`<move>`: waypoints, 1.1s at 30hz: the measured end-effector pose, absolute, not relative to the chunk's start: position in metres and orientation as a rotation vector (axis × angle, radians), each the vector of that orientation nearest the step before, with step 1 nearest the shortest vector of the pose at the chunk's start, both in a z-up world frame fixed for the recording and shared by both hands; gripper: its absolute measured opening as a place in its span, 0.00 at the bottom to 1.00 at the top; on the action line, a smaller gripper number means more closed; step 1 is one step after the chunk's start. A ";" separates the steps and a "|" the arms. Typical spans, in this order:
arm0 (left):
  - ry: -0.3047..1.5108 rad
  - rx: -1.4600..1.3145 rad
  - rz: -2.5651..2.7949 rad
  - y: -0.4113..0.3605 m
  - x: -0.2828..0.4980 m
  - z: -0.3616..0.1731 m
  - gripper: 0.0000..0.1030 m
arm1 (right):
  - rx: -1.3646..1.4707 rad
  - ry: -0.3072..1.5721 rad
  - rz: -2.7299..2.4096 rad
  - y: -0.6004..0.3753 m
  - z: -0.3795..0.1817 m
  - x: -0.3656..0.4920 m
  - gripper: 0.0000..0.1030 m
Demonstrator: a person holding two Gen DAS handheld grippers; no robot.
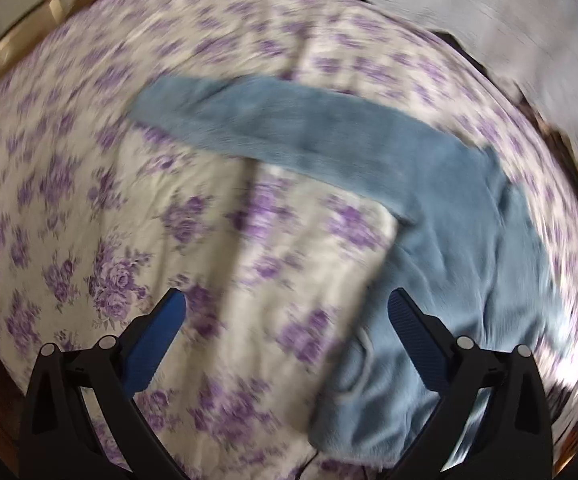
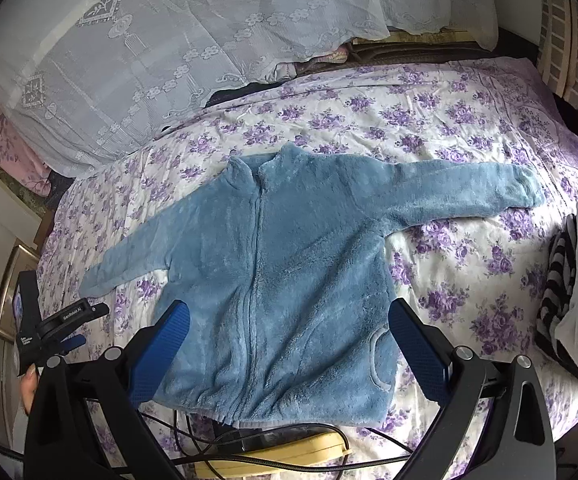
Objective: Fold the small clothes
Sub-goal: 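Grasp the cuff of one jacket sleeve with the left tool and lift it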
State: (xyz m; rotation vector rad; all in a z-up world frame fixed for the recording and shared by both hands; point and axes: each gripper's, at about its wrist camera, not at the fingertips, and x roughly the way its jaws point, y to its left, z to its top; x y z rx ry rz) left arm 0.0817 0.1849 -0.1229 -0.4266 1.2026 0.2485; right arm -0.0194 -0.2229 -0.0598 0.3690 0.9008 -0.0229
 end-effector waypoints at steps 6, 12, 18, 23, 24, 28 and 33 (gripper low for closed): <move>1.165 -0.626 0.403 0.275 0.119 -0.141 0.95 | 0.413 0.873 -0.072 -0.228 -0.058 -0.019 0.97; 1.186 -0.737 0.362 0.334 0.167 -0.165 0.95 | 0.522 0.847 -0.203 -0.256 -0.063 -0.026 0.97; 1.235 -0.806 0.392 0.337 0.184 -0.205 0.91 | 0.532 0.879 -0.246 -0.270 -0.071 -0.019 0.97; 1.191 -0.741 0.403 0.327 0.190 -0.194 0.45 | 0.550 0.903 -0.200 -0.275 -0.080 0.007 0.97; 1.190 -0.740 0.385 0.328 0.192 -0.192 0.40 | 0.556 0.915 -0.183 -0.274 -0.082 0.011 0.97; 1.184 -0.718 0.382 0.327 0.198 -0.188 0.23 | 0.543 0.955 -0.137 -0.267 -0.092 0.026 0.97; 1.155 -0.729 0.374 0.328 0.194 -0.187 0.12 | 0.511 0.946 -0.141 -0.267 -0.092 0.025 0.97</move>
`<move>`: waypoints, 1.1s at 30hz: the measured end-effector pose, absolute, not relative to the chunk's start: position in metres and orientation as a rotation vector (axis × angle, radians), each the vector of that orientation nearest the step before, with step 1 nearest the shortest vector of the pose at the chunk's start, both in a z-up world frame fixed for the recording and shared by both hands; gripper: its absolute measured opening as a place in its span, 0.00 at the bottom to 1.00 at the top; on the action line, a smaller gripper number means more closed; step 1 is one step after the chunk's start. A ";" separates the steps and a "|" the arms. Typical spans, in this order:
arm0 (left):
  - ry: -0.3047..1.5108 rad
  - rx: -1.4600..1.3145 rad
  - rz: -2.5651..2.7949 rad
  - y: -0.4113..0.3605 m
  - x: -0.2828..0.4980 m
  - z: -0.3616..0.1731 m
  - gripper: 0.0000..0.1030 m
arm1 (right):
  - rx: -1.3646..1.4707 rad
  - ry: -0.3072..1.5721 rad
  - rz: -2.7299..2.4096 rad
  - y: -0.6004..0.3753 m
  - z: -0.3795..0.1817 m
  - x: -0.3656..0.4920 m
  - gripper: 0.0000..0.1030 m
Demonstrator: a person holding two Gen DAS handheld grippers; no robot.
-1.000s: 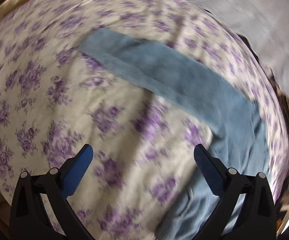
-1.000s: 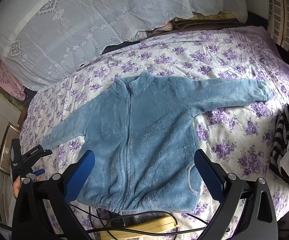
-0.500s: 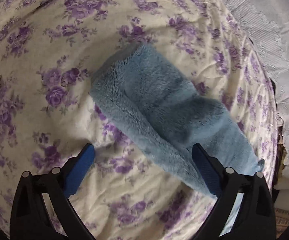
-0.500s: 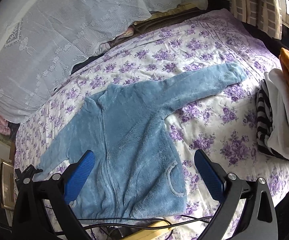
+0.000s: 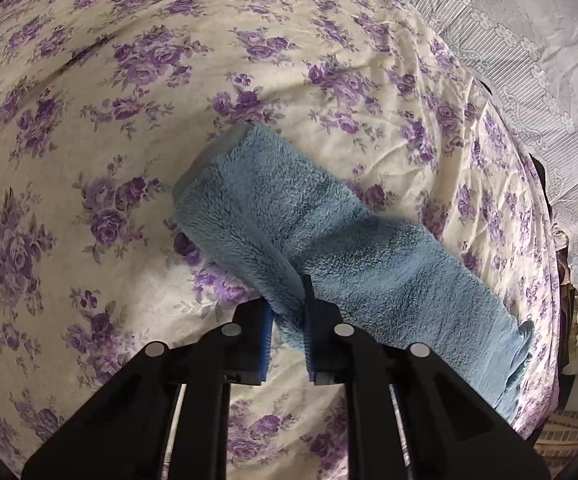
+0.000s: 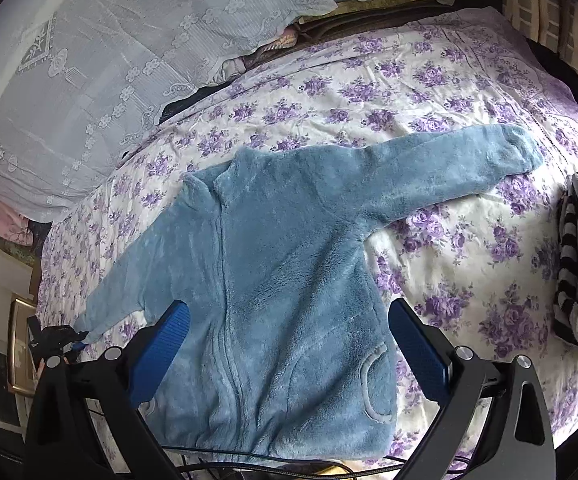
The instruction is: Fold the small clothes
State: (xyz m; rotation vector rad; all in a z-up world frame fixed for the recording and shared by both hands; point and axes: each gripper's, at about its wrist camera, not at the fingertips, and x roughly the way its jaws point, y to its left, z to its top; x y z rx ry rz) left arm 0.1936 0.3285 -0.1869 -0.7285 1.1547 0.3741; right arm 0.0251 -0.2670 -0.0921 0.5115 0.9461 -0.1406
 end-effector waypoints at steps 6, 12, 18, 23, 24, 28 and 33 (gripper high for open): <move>1.146 -0.841 0.418 0.348 0.182 -0.201 0.49 | 0.512 0.980 -0.128 -0.263 -0.102 0.030 0.97; 1.104 -0.840 0.391 0.349 0.187 -0.192 0.11 | 0.439 0.993 -0.078 -0.243 -0.102 0.034 0.97; 1.139 -0.813 0.432 0.349 0.183 -0.198 0.32 | 0.435 0.981 -0.105 -0.259 -0.113 0.047 0.97; 1.126 -0.767 0.406 0.343 0.182 -0.191 0.12 | 0.599 0.960 -0.226 -0.324 -0.145 0.049 0.96; 1.133 -0.741 0.410 0.340 0.182 -0.189 0.12 | 0.618 0.953 -0.252 -0.337 -0.151 0.048 0.95; 1.153 -0.680 0.430 0.329 0.177 -0.181 0.24 | 0.709 0.920 -0.366 -0.392 -0.169 0.042 0.87; 1.148 -0.534 0.439 0.302 0.169 -0.168 0.26 | 0.760 0.860 -0.471 -0.441 -0.182 0.040 0.84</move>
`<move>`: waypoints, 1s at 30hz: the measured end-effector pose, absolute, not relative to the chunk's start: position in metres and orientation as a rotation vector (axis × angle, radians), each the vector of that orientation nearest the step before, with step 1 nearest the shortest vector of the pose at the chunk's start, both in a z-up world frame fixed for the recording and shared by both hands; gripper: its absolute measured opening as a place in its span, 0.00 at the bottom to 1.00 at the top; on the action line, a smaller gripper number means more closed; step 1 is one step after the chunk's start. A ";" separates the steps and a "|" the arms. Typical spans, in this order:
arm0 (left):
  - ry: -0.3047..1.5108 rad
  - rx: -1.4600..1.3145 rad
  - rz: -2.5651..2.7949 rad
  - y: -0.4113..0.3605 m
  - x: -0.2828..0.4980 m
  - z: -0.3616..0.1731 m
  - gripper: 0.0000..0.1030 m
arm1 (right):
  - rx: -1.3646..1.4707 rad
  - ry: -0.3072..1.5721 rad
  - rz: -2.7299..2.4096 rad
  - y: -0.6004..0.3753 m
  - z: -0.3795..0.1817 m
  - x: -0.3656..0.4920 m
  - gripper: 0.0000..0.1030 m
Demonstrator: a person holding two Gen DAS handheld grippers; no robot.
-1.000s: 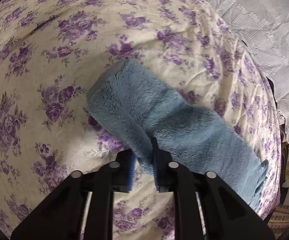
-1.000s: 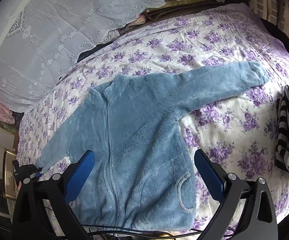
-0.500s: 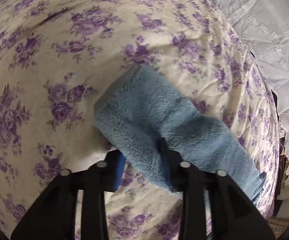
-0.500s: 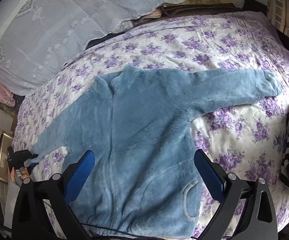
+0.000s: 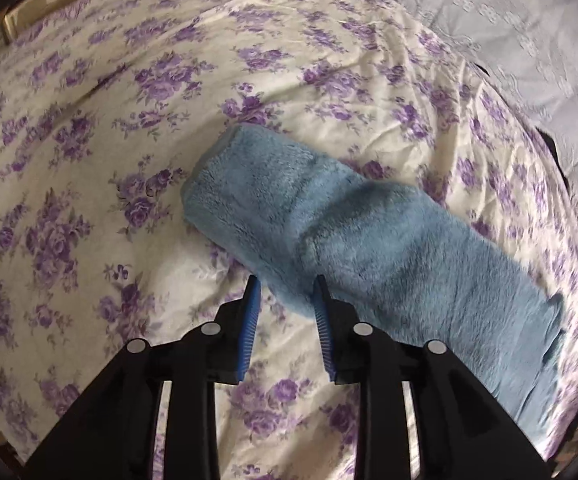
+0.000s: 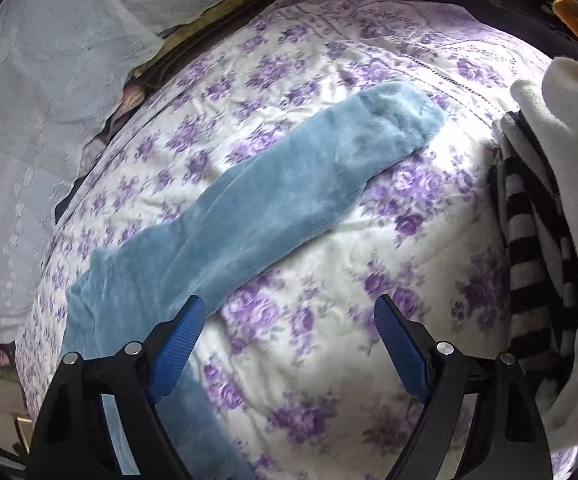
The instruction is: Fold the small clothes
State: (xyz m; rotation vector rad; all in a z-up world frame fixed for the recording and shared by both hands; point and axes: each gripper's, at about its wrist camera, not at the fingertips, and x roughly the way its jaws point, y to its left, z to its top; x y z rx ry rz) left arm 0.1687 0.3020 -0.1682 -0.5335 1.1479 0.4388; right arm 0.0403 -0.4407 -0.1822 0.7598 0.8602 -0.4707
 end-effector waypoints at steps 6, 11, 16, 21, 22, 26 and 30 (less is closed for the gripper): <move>1.162 -0.469 0.430 0.273 0.168 -0.160 0.27 | 0.824 0.813 -0.574 -0.488 -0.204 0.054 0.84; 1.168 -0.410 0.387 0.240 0.170 -0.150 0.42 | 0.957 0.764 -0.624 -0.526 -0.224 0.063 0.80; 1.193 -0.316 0.247 0.183 0.178 -0.142 0.47 | 0.891 0.765 -0.648 -0.540 -0.227 0.079 0.24; 1.200 -0.191 0.103 0.112 0.191 -0.143 0.57 | 0.754 0.661 -0.593 -0.514 -0.182 0.076 0.08; 1.205 -0.166 0.065 0.094 0.195 -0.144 0.57 | 0.722 0.648 -0.580 -0.507 -0.172 0.076 0.08; 1.224 -0.101 -0.074 0.037 0.207 -0.149 0.58 | 0.597 0.619 -0.496 -0.475 -0.136 0.079 0.08; 1.220 -0.034 -0.186 -0.012 0.217 -0.147 0.62 | 0.491 0.605 -0.437 -0.444 -0.110 0.084 0.08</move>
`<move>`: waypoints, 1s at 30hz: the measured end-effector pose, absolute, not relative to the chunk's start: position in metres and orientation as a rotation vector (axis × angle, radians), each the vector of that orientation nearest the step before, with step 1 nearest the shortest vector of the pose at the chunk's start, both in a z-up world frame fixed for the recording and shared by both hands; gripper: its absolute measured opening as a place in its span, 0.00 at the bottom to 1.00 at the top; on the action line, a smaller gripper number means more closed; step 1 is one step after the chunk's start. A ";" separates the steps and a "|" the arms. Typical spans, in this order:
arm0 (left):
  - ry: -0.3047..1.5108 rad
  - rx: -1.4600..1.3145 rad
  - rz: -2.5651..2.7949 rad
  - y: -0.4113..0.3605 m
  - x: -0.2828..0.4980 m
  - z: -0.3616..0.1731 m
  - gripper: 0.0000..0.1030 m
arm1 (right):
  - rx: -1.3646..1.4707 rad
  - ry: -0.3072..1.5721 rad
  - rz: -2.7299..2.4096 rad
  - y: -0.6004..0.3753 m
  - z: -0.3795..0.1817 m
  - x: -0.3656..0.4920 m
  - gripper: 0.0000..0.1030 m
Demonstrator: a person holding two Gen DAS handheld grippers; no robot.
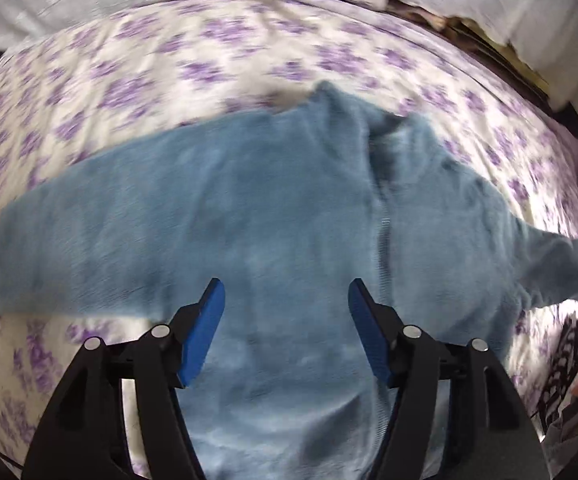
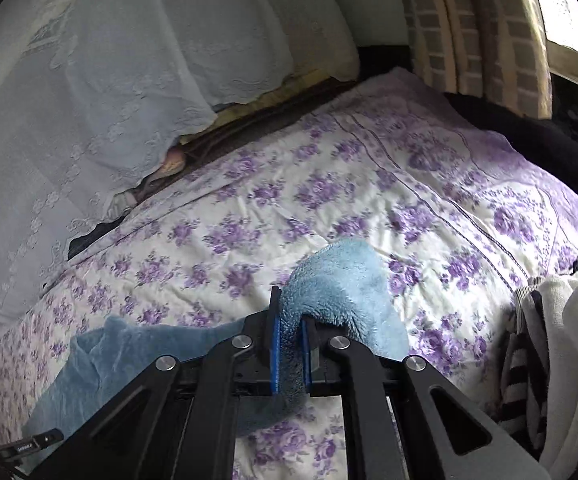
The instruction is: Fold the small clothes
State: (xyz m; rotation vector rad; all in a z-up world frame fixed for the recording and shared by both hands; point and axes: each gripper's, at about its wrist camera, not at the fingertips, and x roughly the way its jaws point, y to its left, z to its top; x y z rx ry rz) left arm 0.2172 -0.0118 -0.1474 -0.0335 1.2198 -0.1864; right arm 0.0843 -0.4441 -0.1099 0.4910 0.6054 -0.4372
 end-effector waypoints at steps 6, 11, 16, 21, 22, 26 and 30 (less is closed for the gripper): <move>1.190 0.021 -0.261 -0.050 0.222 -0.143 0.68 | 0.387 0.586 -0.340 -0.396 -0.083 0.099 0.09; 1.199 -0.018 -0.265 -0.050 0.222 -0.142 0.68 | 0.324 0.592 -0.245 -0.352 -0.070 0.114 0.09; 1.210 -0.056 -0.237 -0.033 0.225 -0.146 0.69 | 0.260 0.597 -0.147 -0.306 -0.065 0.131 0.09; 1.224 -0.093 -0.189 -0.008 0.225 -0.154 0.70 | 0.173 0.612 -0.044 -0.251 -0.072 0.147 0.09; 1.229 -0.100 -0.176 -0.003 0.225 -0.156 0.70 | 0.154 0.622 -0.026 -0.240 -0.075 0.150 0.09; 1.248 -0.128 -0.131 0.017 0.224 -0.165 0.70 | 0.037 0.733 0.066 -0.190 -0.113 0.165 0.12; 1.259 -0.147 -0.098 0.031 0.222 -0.170 0.70 | -0.134 0.964 0.188 -0.143 -0.179 0.177 0.52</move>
